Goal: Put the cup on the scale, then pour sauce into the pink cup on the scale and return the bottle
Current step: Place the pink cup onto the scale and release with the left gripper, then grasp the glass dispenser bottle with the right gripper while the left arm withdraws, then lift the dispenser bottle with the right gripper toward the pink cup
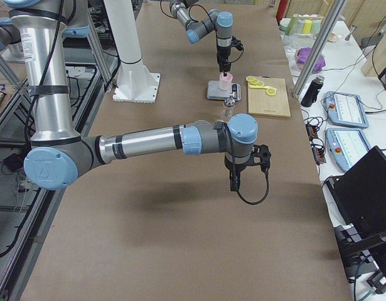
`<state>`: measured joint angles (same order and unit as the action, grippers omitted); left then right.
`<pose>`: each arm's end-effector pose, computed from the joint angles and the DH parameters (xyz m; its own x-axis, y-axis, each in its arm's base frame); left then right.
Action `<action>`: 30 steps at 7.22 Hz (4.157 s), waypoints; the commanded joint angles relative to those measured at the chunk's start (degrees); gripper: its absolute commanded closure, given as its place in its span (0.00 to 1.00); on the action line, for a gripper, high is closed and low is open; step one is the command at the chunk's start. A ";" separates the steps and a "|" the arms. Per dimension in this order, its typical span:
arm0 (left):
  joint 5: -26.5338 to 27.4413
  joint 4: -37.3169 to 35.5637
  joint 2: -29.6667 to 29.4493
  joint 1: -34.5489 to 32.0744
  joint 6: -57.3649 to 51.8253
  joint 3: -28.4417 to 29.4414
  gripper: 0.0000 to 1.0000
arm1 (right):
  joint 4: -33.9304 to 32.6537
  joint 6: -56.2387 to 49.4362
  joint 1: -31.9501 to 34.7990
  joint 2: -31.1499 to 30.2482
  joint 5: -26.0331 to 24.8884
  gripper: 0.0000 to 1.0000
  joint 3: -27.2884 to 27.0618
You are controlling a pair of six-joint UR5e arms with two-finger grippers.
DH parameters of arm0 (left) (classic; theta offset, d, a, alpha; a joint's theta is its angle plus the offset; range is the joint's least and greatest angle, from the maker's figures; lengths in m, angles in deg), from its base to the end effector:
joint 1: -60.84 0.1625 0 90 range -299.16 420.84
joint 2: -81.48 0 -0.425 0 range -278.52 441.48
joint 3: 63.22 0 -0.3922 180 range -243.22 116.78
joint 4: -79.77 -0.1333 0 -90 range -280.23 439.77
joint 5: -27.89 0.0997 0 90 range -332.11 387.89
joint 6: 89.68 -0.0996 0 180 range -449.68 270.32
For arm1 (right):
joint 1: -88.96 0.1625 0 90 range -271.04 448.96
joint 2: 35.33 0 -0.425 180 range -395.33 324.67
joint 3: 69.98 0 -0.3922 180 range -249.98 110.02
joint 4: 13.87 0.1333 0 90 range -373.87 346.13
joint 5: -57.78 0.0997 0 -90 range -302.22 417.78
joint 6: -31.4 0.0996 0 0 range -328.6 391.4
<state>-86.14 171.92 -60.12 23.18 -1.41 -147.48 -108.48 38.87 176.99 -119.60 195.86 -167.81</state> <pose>0.5296 -0.5259 0.1318 0.5390 -0.3811 -0.7511 0.3023 0.9199 -0.2499 0.0408 -0.5343 0.5436 0.6625 -0.0091 0.7490 -0.0526 0.9969 0.0587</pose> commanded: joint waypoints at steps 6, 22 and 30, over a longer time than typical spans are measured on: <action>-3.66 -9.97 22.68 -15.25 -26.47 -22.09 0.02 | -8.35 29.84 -19.89 15.20 -7.55 0.00 -25.60; -3.22 -9.36 25.68 -16.31 -31.40 -19.46 0.02 | 57.60 44.14 -63.51 2.78 -76.46 0.00 -1.23; -3.22 -9.36 25.50 -16.13 -31.31 -18.67 0.02 | 60.24 43.07 -61.05 9.36 -76.91 0.43 6.94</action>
<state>-89.36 162.56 -34.60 7.03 -32.74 -166.22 -48.30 81.93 115.84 -111.80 119.01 -162.23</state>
